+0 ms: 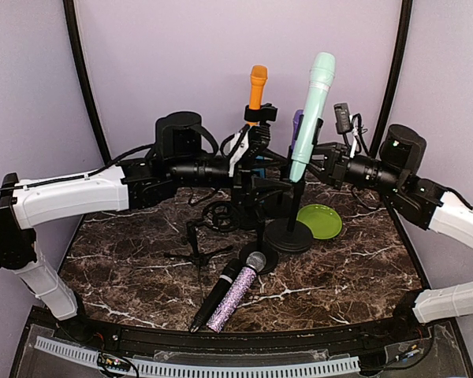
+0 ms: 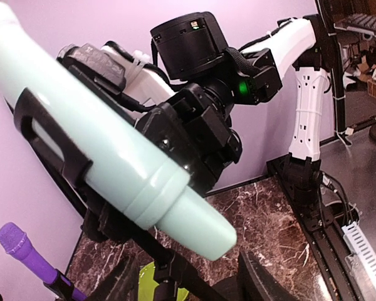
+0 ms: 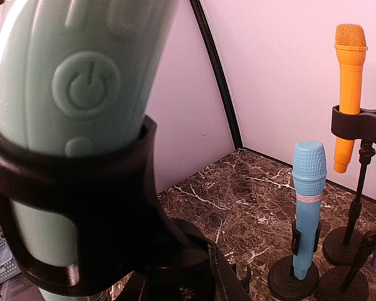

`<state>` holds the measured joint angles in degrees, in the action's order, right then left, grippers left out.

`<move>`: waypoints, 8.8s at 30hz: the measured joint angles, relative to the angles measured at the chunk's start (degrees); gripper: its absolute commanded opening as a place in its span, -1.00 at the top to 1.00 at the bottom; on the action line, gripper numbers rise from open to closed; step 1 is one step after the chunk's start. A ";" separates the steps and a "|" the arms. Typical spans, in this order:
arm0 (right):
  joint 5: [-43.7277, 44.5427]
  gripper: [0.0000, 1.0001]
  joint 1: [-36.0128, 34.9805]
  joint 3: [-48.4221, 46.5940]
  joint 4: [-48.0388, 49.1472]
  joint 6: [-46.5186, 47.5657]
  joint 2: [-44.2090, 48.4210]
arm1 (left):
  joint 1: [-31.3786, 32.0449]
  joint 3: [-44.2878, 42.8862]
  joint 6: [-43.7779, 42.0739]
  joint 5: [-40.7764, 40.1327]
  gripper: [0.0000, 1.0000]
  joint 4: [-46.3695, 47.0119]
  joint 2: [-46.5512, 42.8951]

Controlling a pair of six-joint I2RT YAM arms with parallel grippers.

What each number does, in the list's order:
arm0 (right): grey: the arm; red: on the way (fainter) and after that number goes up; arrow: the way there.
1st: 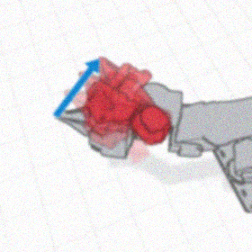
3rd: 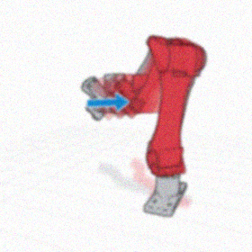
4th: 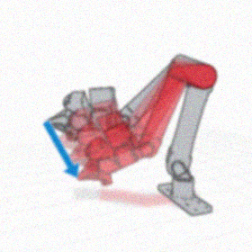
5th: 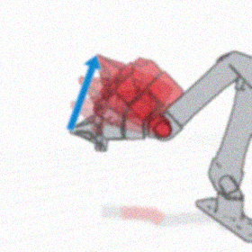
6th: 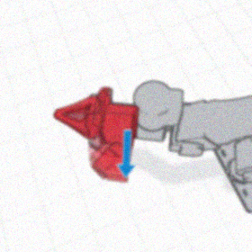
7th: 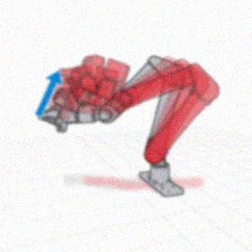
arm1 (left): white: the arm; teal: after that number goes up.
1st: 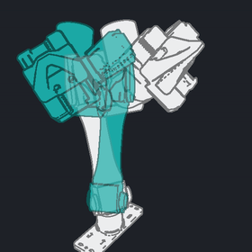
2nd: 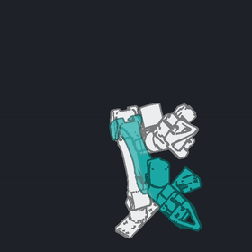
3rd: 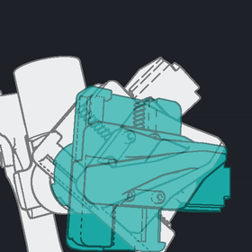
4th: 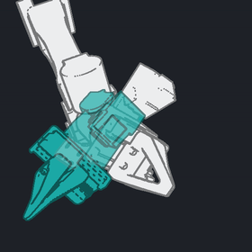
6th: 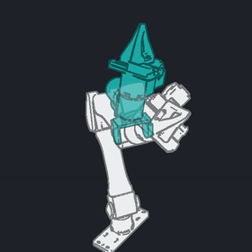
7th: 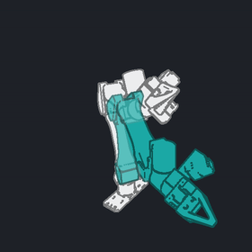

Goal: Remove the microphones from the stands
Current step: Unscrew the knob on the microphone stand, then pass from the right arm to the left, then pass from the left arm to the right, then place the microphone stand with the microphone at the center of the board, then pick up the microphone stand with the microphone from the center of the board, then pass from the right arm to the left

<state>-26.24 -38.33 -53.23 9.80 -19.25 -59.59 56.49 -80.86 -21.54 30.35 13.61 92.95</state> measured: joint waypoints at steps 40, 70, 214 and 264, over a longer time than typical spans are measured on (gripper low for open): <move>-4.13 1.00 0.26 0.00 -0.33 2.60 -1.16 | 1.55 -4.46 -6.32 -9.97 1.00 -10.38 4.31; 12.26 -0.68 1.55 9.18 -2.21 2.08 8.81 | -4.66 -2.29 8.76 4.61 1.00 -2.10 10.36; 33.27 -0.29 2.62 5.57 -32.06 -10.08 14.25 | 5.18 4.42 20.20 -15.52 -0.37 11.41 11.10; -26.34 1.00 2.21 3.32 -17.57 4.74 3.39 | 3.72 13.90 20.00 13.55 -0.40 12.15 11.47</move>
<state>-52.58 -36.12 -49.91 -7.77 -14.50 -56.21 60.20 -66.96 -1.54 43.90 25.76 104.42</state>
